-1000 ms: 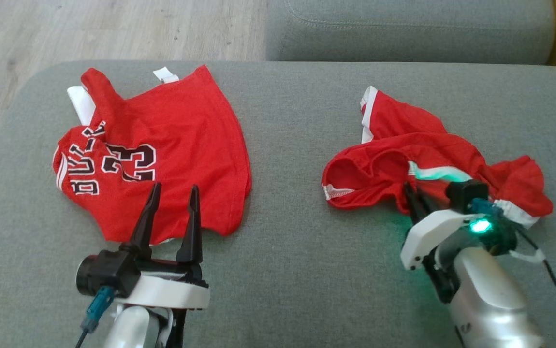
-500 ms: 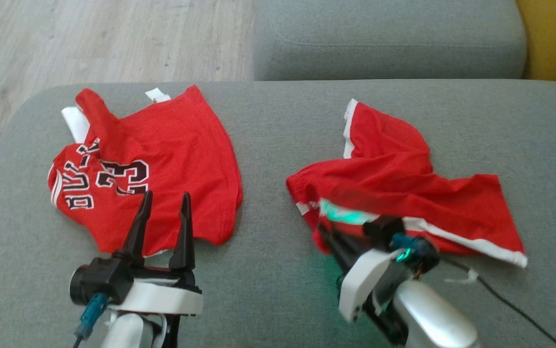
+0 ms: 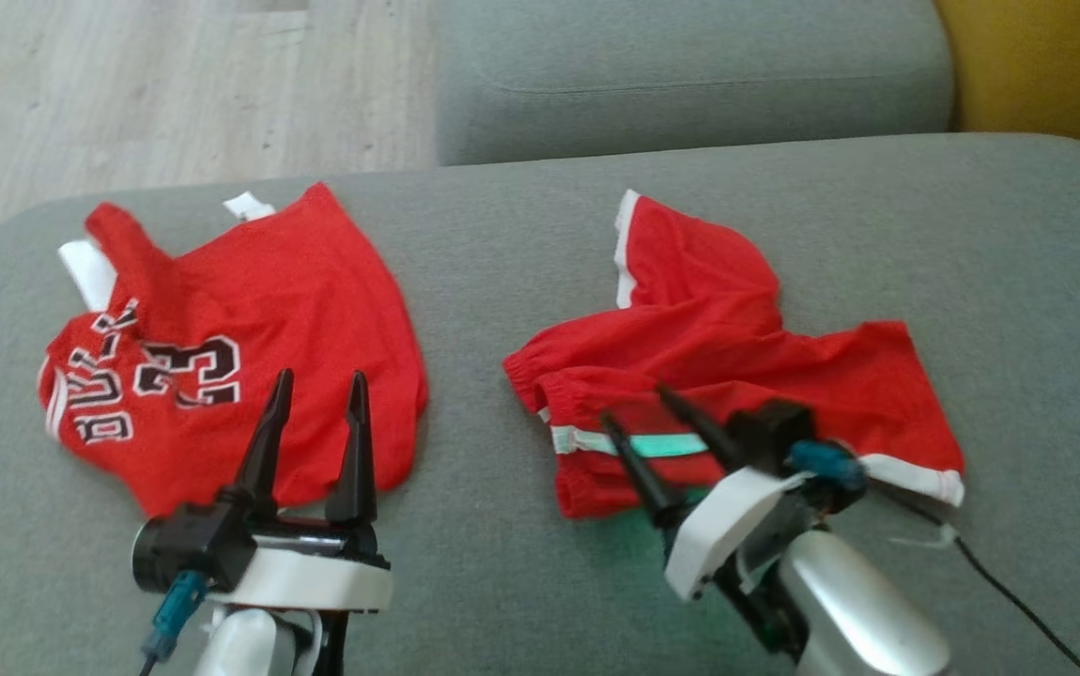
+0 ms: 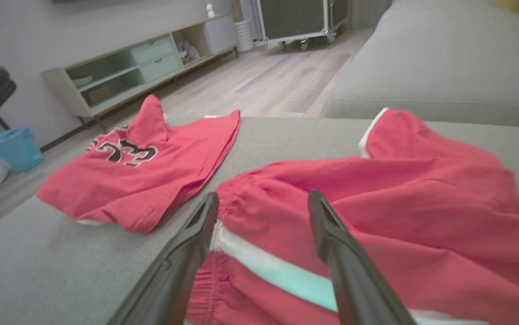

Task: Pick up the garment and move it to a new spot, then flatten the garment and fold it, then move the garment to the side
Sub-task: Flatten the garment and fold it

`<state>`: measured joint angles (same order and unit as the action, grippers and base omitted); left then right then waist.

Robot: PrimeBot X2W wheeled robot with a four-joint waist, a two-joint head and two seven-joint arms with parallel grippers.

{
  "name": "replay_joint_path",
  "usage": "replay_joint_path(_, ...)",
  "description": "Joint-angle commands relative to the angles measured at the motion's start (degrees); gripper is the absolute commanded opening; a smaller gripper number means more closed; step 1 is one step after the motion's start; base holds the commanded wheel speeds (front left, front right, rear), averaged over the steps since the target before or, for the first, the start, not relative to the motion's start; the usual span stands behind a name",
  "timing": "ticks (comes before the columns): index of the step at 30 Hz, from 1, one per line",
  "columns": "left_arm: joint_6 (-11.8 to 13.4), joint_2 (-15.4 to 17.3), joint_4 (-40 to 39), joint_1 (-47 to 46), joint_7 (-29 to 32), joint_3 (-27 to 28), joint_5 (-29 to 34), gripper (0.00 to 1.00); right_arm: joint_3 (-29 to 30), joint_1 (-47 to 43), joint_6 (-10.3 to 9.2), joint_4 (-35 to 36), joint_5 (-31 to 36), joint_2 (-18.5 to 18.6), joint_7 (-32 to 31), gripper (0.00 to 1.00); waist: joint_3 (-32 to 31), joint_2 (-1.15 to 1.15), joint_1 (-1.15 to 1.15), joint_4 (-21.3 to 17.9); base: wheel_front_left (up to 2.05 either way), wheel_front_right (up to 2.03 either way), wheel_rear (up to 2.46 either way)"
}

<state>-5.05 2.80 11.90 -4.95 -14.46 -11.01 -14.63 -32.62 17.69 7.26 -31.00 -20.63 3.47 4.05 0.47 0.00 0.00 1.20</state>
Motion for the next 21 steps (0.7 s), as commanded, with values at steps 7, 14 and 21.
replay_joint_path(7,0.7,0.1,-2.8,-2.5,-0.5,1.6,-0.3,1.00,10.8,-3.3,0.23,8.4,3.1,-0.4,0.2,1.00,-0.2,0.00,0.00,-3.5,0.00,0.00,0.00)
replay_joint_path(14,0.9,0.1,-3.3,-2.9,-0.5,0.7,-0.7,1.00,22.3,-5.4,0.23,12.8,6.9,1.4,4.2,1.00,0.2,0.00,0.00,-5.2,0.00,0.00,0.00)
replay_joint_path(21,1.4,0.1,-3.2,-2.9,-0.5,-2.4,-1.6,1.00,32.8,-8.7,0.23,13.7,16.0,0.2,10.7,1.00,1.0,0.00,0.00,-5.8,0.00,0.00,0.00)
